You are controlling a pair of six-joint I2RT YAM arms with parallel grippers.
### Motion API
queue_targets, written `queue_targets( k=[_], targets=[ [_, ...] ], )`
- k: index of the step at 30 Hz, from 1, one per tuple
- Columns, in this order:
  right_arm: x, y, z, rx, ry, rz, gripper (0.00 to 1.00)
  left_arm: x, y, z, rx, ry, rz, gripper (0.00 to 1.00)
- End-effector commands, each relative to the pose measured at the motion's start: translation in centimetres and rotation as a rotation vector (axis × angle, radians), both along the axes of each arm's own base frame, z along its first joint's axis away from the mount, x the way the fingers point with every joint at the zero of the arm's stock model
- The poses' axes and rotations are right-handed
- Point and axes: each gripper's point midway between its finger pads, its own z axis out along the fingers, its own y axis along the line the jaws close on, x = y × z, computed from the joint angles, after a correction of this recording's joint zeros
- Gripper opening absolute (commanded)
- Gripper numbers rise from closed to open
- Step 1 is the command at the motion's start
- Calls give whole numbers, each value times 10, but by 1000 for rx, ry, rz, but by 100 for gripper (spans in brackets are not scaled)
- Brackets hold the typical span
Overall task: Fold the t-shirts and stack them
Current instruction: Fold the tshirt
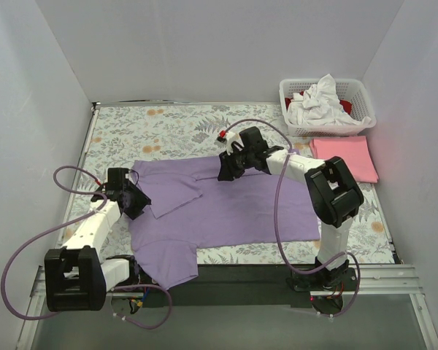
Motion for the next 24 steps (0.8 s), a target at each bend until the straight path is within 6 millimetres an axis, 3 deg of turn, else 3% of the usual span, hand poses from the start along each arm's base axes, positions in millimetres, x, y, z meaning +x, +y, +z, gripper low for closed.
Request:
queue_targets(
  k=[1, 3, 8, 9, 24],
  targets=[
    [22, -24, 17, -14, -68, -97, 36, -1, -9, -9, -42, 10, -23, 40],
    [32, -36, 22, -4, -76, -136, 36, -1, -10, -13, -46, 23, -27, 37],
    [32, -52, 17, 4, -41, -179, 36, 0, -12, -18, -58, 41, -34, 24],
    [32, -54, 17, 4, -42, -184, 36, -1, -20, -19, -59, 43, -67, 22],
    [34, -69, 11, 27, -34, -215, 37, -11, -17, -33, -1, 95, -53, 22]
  ],
)
